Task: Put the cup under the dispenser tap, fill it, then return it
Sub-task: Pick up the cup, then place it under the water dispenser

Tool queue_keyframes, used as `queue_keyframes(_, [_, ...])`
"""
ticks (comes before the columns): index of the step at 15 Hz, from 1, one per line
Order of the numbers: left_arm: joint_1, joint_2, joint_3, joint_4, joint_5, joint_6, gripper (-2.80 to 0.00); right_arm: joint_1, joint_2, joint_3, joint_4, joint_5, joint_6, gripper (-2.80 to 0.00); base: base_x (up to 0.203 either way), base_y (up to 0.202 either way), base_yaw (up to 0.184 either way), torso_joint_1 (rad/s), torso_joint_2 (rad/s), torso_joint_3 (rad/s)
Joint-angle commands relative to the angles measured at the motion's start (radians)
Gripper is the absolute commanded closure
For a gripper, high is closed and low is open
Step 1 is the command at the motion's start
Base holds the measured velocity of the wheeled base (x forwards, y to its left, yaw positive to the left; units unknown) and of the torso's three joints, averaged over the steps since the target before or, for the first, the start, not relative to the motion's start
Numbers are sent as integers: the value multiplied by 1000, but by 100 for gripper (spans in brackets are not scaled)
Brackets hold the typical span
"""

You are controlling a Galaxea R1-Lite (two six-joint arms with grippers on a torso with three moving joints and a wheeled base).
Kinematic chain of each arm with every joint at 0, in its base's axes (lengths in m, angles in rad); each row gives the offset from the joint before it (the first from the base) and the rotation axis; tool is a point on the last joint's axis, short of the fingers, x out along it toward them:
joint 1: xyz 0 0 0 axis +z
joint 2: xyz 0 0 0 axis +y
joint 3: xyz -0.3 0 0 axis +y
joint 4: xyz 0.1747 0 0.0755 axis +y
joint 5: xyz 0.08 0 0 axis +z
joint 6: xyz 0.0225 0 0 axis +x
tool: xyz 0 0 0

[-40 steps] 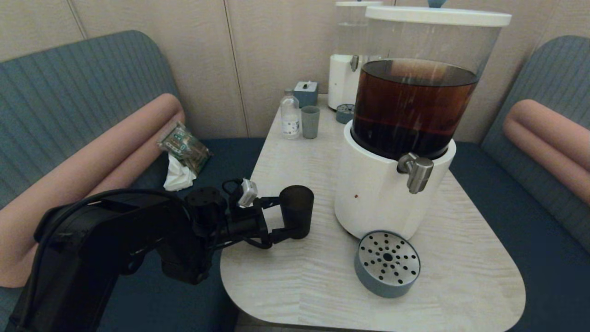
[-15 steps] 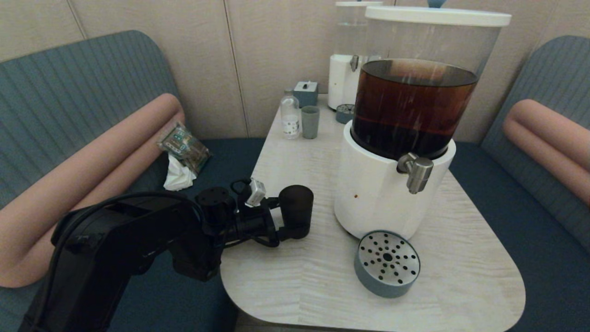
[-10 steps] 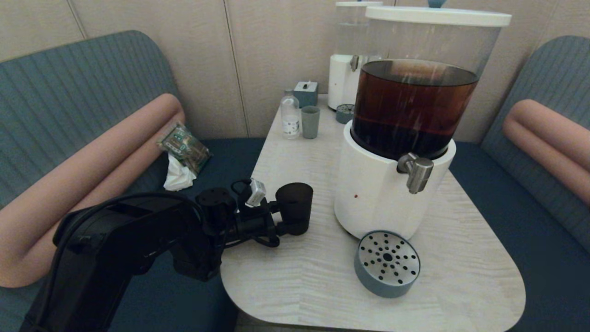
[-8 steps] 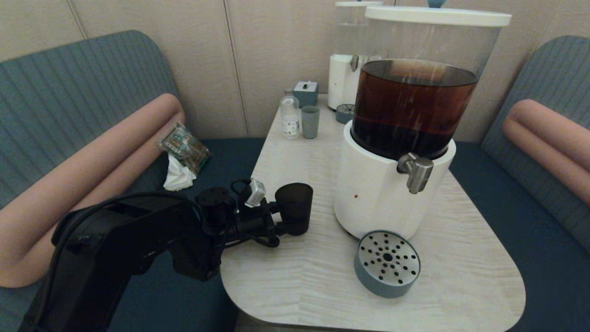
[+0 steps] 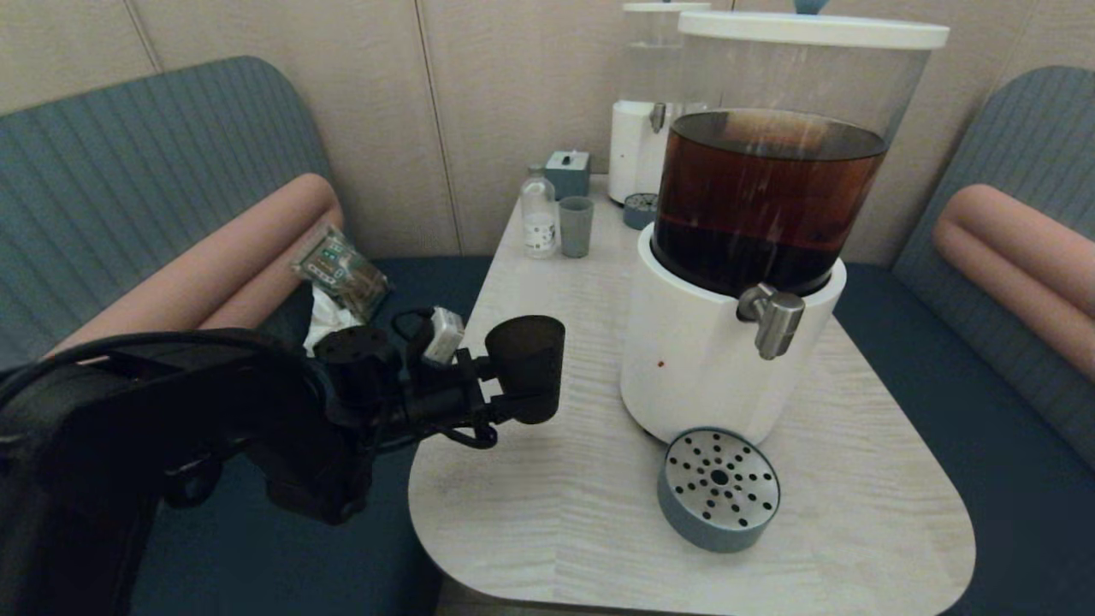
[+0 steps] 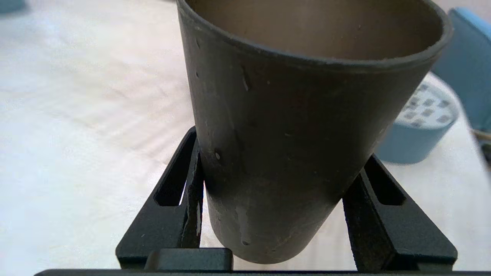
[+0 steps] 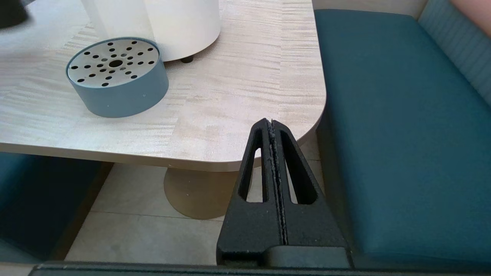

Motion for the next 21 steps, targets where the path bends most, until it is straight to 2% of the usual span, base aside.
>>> queue_keyframes(1, [19,-154,81,-14,3,0,0,0,1,0,0,0,0,0,0,0,0,0,0,0])
queue_keyframes(4, [45,-305,176,-25,17,-32,0,0,1,0,0,0,0,0,0,0,0,0,0,0])
queue_keyframes(10, [57,-594,433,-25,94,-90,0,0,0,0,0,1,0,0,0,0,0,0,0,0])
queue_keyframes(14, [-43,-644,458,-3,103,-100,0,0,1,0,0,-1,0,0,0,0,0,0,0,0])
queue_keyframes(16, [-115,-631,434,2,105,-101,0,0,1,0,0,-1,0,0,0,0,0,0,0,0])
queue_keyframes(19, [-213,-532,378,5,121,-98,0,0,0,0,0,-1,0,0,0,0,0,0,0,0])
queue_keyframes(21, [-284,-463,341,1,176,-90,0,0,0,0,0,-1,0,0,0,0,0,0,0,0])
